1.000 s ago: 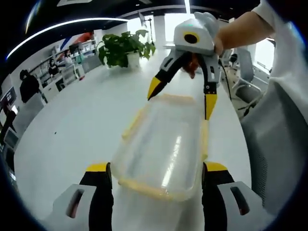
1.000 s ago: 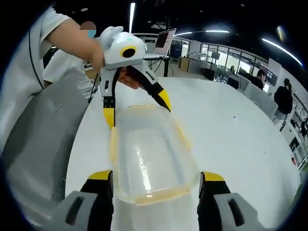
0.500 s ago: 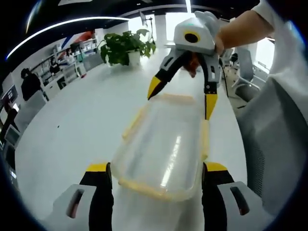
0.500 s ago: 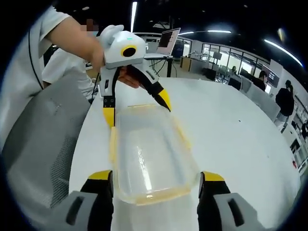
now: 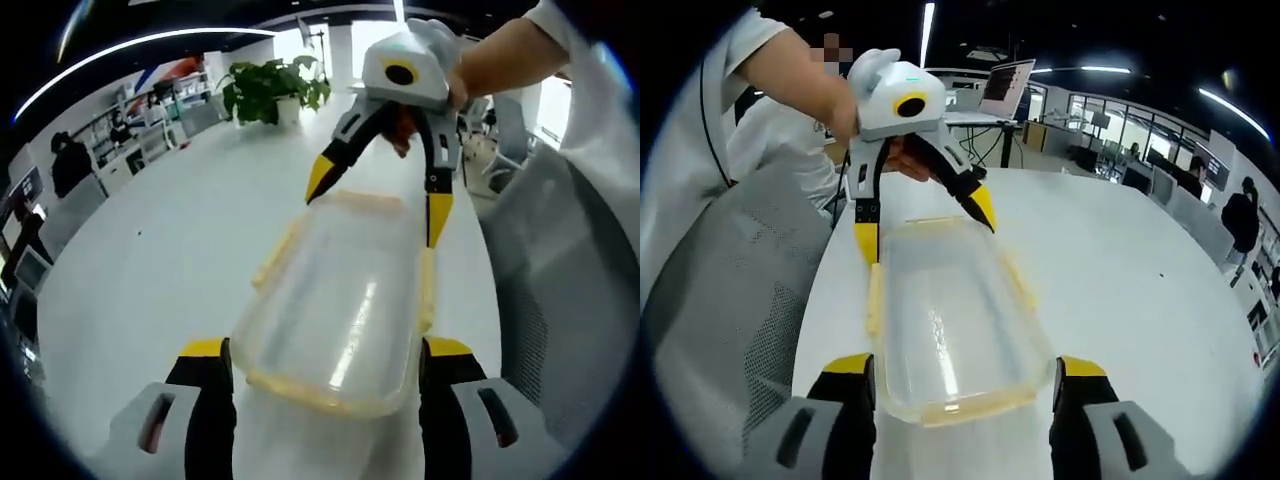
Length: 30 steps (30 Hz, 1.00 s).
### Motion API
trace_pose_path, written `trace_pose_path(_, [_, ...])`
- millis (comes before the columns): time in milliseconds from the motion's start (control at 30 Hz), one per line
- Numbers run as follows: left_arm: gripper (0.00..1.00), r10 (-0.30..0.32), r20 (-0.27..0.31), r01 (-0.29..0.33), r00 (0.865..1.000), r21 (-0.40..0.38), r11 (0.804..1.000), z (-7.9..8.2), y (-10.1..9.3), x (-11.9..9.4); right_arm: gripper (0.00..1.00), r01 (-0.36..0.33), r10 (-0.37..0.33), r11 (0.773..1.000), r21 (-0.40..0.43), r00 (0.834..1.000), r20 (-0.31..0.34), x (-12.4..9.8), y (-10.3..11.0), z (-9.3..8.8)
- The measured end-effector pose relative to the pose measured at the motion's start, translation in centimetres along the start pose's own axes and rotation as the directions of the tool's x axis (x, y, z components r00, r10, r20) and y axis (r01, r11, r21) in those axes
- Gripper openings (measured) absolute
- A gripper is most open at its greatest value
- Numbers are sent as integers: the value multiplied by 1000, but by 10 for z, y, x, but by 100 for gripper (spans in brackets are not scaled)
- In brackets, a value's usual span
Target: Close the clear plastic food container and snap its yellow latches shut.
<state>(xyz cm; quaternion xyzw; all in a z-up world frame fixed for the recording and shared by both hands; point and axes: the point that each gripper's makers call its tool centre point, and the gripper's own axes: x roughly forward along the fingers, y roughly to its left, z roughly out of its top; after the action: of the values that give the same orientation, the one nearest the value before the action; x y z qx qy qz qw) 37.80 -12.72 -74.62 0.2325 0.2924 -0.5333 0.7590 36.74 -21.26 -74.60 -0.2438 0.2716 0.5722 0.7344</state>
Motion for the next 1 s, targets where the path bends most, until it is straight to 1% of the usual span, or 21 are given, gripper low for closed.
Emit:
trace_pose_path(167, [74, 2, 1, -2, 1000, 0, 1000, -14, 5, -13, 71, 1, -1, 1000, 0, 1000, -2, 12, 5, 12])
trace_pose_path(500, [74, -2, -5, 2, 1000, 6, 1000, -33, 16, -33, 71, 5, -5, 1000, 2, 1000, -3, 33, 12, 32])
trace_pose_path(633, [74, -3, -3, 3, 1000, 6, 1000, -33, 21, -34, 71, 9, -9, 1000, 9, 1000, -2, 36, 8, 34])
trace_pose_path(800, [74, -3, 4, 3, 1000, 5, 1000, -31, 30, -32, 71, 7, -7, 1000, 6, 1000, -14, 39, -2, 36])
trace_pose_path(1000, [74, 1, 5, -1, 1000, 5, 1000, -26, 47, -26, 71, 5, -5, 1000, 5, 1000, -19, 41, -21, 37])
